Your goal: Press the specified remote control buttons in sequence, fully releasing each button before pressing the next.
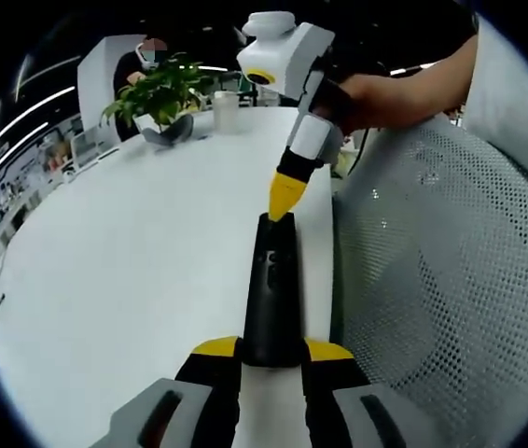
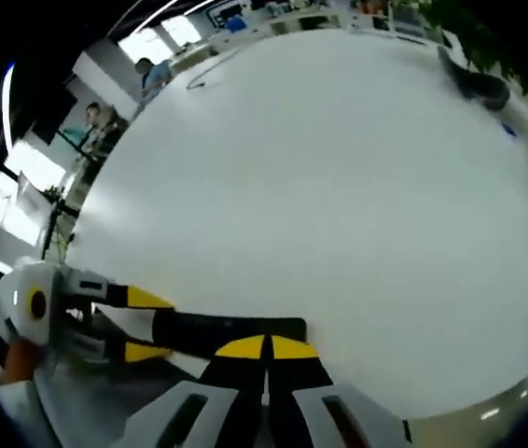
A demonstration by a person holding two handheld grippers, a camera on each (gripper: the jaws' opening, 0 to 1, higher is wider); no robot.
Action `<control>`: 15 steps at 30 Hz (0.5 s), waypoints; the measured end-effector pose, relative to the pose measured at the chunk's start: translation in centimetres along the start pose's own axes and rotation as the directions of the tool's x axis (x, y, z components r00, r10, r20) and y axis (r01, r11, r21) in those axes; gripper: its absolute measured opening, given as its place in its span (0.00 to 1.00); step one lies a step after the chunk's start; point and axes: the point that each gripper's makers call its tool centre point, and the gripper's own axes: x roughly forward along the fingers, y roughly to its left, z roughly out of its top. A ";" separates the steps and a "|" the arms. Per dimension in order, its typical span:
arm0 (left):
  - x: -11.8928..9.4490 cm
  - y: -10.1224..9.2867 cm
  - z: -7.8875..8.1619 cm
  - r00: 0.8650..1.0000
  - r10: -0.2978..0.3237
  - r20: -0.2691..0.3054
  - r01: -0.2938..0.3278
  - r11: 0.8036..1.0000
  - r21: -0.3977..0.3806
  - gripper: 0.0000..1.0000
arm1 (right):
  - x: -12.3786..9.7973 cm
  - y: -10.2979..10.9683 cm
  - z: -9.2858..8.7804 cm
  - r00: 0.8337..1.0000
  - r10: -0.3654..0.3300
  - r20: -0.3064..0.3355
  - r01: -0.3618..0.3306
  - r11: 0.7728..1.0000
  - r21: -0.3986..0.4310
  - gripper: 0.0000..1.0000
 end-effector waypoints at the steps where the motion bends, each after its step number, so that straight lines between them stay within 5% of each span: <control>1: 0.0 0.0 0.0 1.000 0.002 0.001 -0.002 1.000 -0.002 0.24 | -0.2 0.0 0.0 1.000 -0.011 0.003 0.011 1.000 -0.020 0.00; 8: 0.0 0.0 0.0 1.000 0.000 0.001 0.000 1.000 0.000 0.24 | -0.2 -0.2 0.1 1.000 -0.015 0.002 0.015 1.000 -0.010 0.00; 11: 0.1 0.0 0.0 1.000 -0.005 -0.001 0.005 1.000 0.000 0.24 | -0.1 -0.2 0.0 0.986 0.001 -0.168 0.012 0.997 0.075 0.00; 12: 0.1 0.0 0.0 1.000 -0.008 -0.001 0.008 1.000 0.002 0.24 | -0.1 -0.2 0.0 0.967 0.017 -0.253 0.008 0.995 0.099 0.00; 15: 0.1 0.0 0.0 1.000 -0.006 0.000 0.006 1.000 0.008 0.24 | 0.1 -0.3 0.0 0.927 0.019 -0.374 0.017 0.995 0.094 0.00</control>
